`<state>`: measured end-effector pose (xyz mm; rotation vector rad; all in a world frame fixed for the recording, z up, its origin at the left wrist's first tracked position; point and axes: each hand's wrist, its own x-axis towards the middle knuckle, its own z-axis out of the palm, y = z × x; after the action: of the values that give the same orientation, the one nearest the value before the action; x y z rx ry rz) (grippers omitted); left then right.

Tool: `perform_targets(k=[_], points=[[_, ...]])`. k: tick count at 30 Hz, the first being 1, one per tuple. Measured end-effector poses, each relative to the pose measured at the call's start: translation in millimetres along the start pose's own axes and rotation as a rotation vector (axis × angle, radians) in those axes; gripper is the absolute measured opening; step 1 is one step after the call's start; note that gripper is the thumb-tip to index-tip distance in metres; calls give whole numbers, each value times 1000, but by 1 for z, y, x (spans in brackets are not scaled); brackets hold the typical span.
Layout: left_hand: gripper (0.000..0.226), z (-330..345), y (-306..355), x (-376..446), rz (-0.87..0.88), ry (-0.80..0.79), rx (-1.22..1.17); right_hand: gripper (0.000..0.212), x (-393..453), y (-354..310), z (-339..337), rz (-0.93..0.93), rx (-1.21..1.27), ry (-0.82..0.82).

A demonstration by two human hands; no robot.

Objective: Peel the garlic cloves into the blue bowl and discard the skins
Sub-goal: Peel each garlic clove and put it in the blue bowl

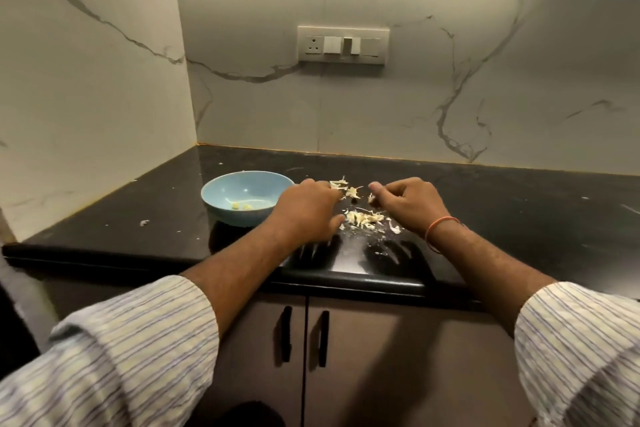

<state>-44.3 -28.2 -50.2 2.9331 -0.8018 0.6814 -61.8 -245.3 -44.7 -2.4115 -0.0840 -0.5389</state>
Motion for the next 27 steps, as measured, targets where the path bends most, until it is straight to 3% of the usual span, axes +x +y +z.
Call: perform_targets(k=[2, 6, 11, 15, 27], points=[[48, 11, 5, 7, 8, -38, -30, 18, -4, 11, -5, -37, -35, -19], [49, 27, 5, 19, -66, -136, -276, 37, -5, 21, -2, -76, -71, -67], [31, 37, 4, 28, -65, -110, -412, 28, 3, 23, 17, -139, -141, -83], [26, 46, 2, 32, -62, -79, -443, 35, 9, 27, 31, -151, -209, -111], [21, 64, -4, 32, -86, 71, -647, 18, 16, 44, 40, -199, -95, 55]])
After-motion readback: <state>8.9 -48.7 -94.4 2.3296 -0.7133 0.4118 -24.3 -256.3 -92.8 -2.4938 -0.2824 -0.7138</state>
